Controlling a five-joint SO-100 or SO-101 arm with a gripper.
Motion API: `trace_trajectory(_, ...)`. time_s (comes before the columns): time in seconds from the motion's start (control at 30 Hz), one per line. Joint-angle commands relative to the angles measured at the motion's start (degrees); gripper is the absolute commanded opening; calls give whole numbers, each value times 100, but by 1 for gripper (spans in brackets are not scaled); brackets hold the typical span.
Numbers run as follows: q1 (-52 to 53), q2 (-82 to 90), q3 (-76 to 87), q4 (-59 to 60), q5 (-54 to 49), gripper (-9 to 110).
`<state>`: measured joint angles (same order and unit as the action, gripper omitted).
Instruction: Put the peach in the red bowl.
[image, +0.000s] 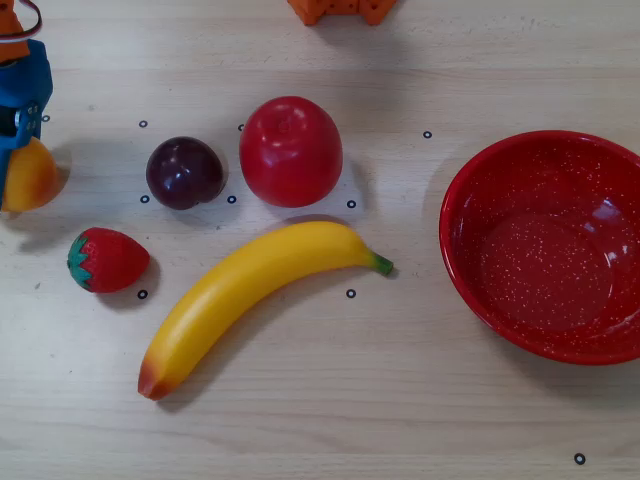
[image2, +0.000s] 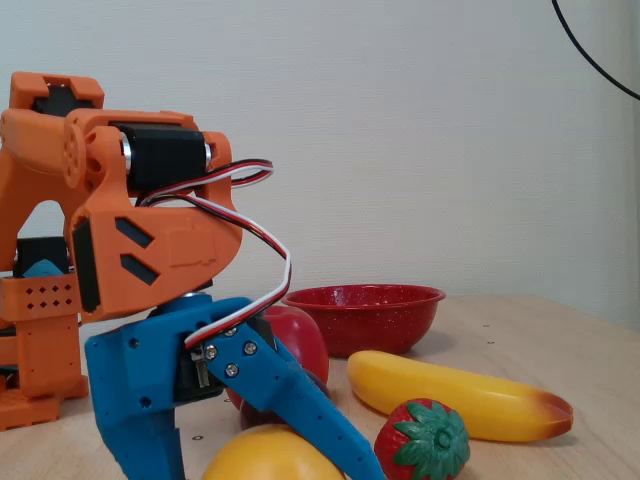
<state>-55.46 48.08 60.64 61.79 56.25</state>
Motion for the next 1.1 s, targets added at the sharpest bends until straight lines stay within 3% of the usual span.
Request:
trace_trajectory(0.0,-176,316,44,-132,105,31)
trace_trajectory(0.4,-132,352,141,-211,149,18)
trace_trajectory(0.57,-114,369,141,-211,211,0)
trace_trajectory(0.87,-132,747,18,0,105,0)
trace_trajectory(1.07,0,1459,-360,747,-334,0)
